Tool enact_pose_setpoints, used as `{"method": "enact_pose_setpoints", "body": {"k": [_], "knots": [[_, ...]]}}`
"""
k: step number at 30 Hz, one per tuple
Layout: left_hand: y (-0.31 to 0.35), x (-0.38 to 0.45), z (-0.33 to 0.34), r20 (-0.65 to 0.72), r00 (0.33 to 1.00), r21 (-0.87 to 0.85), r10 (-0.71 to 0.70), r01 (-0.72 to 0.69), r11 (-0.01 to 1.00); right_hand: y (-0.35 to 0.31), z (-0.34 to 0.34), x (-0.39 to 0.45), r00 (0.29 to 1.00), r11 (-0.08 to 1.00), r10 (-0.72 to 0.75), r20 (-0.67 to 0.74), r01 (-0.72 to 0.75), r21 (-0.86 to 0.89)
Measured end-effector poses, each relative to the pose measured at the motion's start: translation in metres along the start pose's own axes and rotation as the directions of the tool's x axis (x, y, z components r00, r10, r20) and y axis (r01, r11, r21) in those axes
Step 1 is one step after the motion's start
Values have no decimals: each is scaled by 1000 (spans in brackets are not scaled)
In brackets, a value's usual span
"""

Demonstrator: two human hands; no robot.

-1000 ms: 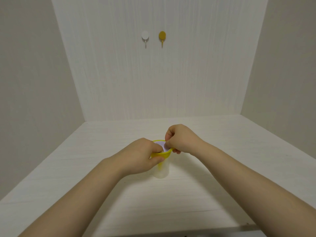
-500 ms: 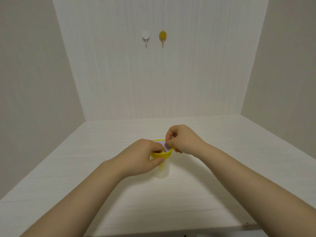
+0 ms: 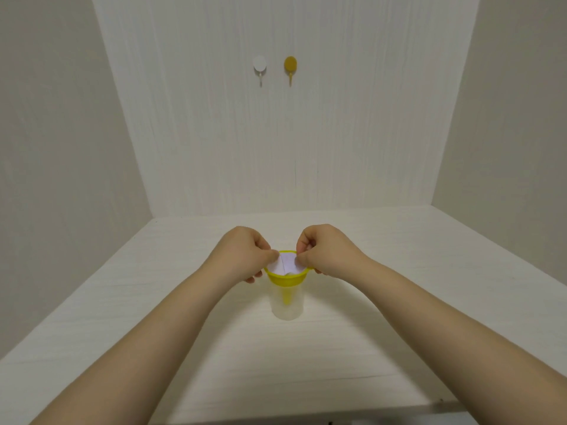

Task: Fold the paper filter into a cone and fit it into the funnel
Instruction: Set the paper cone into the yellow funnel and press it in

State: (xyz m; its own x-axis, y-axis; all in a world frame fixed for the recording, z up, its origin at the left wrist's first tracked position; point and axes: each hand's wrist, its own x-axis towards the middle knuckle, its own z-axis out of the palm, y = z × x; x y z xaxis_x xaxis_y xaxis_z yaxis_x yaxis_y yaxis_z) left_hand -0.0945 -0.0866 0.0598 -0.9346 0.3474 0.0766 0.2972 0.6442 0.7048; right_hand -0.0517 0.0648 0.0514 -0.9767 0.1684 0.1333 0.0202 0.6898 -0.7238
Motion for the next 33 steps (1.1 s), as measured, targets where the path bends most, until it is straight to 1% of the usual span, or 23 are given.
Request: {"method": "enact_pose_setpoints", "body": {"k": [3,7,13,16,19,25,33], "knots": [[6,1,0,128,989,48,-76,70,996,0,0,1,1000,1000,11,0,-11,-18],[11,4,2,156,981,106,-111,95,990,0,0,1,1000,999,24,6,-24,-41],[19,3,7,138,982,223,-128,95,970,-2,0,5,999,996,32,-4,-32,-86],[20,1,9,119,987,260,-113,78,962,-3,2,7,1000,995,19,24,-16,-100],[17,2,12,77,994,231,-78,58,971,-3,3,7,1000,992,6,29,-2,-125],[10,5,14,14,999,193,-52,49,980,-2,5,8,1000,989,-8,18,10,-144],[7,5,15,-15,999,170,-28,30,985,1,9,10,999,991,-30,-39,25,-129]]}}
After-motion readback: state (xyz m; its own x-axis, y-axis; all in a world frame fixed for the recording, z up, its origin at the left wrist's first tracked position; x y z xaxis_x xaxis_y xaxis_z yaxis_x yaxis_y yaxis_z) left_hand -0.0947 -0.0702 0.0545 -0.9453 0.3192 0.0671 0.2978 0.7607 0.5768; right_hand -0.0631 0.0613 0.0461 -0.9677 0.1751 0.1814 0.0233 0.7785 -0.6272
